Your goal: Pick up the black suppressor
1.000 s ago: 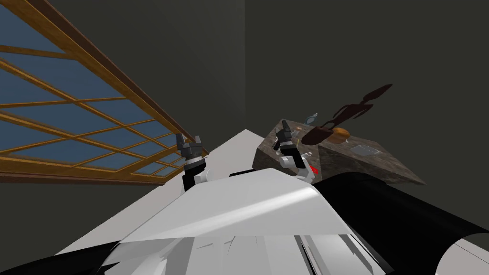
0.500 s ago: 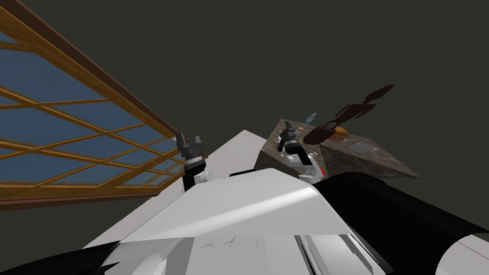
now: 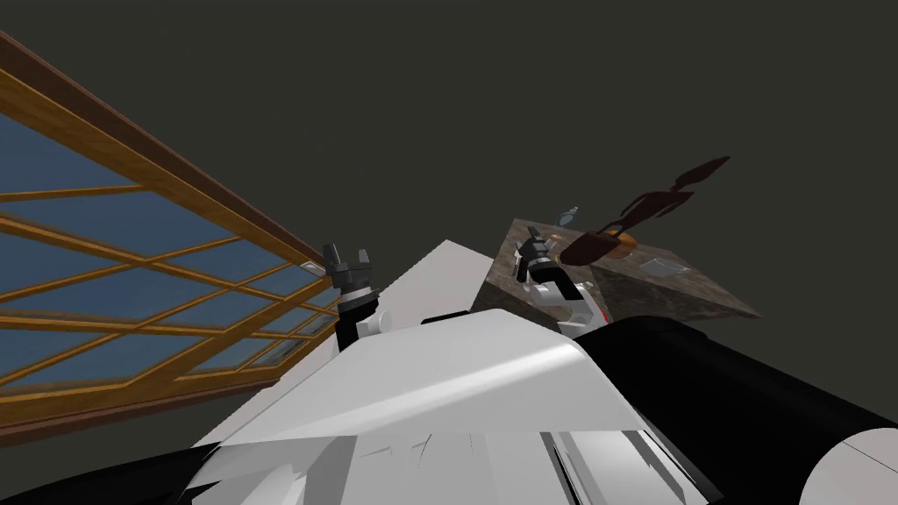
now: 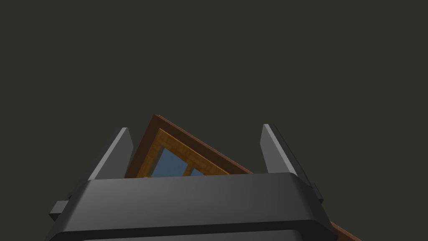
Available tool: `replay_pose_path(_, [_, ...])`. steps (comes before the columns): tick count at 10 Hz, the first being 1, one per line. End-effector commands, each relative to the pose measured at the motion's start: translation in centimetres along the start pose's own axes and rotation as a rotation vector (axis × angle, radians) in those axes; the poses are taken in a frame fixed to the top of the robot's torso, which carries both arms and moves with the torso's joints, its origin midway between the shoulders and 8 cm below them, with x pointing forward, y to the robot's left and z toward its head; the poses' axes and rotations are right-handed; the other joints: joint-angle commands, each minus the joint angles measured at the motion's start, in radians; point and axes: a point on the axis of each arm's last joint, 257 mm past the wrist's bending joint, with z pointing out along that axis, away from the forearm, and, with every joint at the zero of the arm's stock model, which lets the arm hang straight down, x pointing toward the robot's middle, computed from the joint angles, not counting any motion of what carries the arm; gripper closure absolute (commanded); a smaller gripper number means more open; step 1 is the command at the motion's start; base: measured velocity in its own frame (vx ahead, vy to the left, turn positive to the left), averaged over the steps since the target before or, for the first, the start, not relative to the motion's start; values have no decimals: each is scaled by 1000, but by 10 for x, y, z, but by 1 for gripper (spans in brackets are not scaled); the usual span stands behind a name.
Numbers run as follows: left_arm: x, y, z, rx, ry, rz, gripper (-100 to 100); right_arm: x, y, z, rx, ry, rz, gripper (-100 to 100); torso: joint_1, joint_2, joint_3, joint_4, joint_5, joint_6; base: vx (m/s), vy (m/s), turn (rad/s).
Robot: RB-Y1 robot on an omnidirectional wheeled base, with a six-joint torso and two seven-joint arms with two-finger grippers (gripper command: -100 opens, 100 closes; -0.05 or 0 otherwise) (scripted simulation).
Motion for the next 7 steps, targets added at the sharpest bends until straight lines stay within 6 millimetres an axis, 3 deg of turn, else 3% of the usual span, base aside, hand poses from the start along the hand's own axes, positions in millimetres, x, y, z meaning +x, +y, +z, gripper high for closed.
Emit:
replay_pose_path(1, [0,0,0,0,0,0,0,-3,-5,3,24,-7,5,-100,0,0,0,0,0,0,48,43,7])
replay_pose_path(2, [0,0,0,0,0,0,0,-20,-11,4,60,-29,33,-100,-2,4,2,1,0,0,84,86,-158])
replay_pose_path(3, [0,0,0,0,0,0,0,-22,-17,3,84,-34,33,-100,0,3,2,1,0,1,104,90,-123])
replay_pose_path(4, [0,0,0,0,0,0,0,-38,-22,4,112,-57,66,-100,0,2,1,1,0,0,161,128,-146])
replay_pose_path(6, [0,0,0,0,0,0,0,-40,-32,2,152,-67,66,-100,2,-1,-1,0,0,0,102,79,-60])
replay_pose_path(7, [0,0,0,0,0,0,0,-57,-38,1,188,-95,104,-100,-2,3,2,1,0,0,94,52,-172])
